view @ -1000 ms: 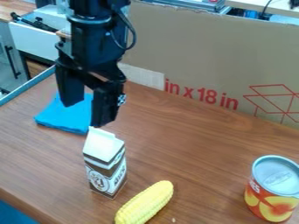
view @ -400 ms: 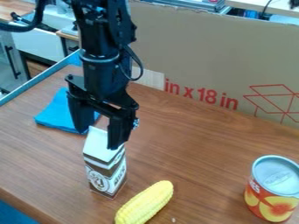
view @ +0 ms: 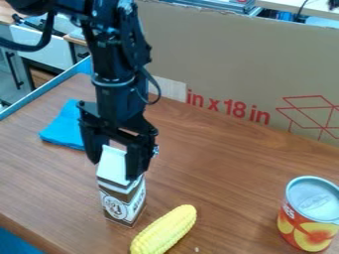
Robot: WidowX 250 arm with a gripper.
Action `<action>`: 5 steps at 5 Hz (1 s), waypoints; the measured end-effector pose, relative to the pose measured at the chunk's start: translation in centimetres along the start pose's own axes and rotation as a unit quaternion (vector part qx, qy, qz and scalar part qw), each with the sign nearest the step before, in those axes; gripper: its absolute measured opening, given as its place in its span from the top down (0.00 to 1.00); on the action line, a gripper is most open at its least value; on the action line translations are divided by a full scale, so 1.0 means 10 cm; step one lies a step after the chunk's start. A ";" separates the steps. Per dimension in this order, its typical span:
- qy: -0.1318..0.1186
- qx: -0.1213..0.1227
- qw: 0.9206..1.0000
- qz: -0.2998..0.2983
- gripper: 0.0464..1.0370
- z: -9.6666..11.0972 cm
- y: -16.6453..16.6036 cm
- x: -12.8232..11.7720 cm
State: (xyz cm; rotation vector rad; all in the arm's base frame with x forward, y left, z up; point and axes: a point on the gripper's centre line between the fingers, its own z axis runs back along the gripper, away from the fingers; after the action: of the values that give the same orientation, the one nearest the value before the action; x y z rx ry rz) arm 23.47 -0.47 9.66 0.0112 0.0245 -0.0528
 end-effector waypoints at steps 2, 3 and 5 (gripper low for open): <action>0.016 -0.008 1.000 -0.011 0.19 -0.10 0.04 0.00; 0.016 0.000 0.999 -0.029 0.19 0.11 0.06 -0.14; 0.034 0.067 0.996 0.039 0.19 0.38 0.80 -0.64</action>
State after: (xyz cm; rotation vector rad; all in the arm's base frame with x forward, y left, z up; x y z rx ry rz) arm 17.62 7.80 13.69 0.1475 0.0893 0.0246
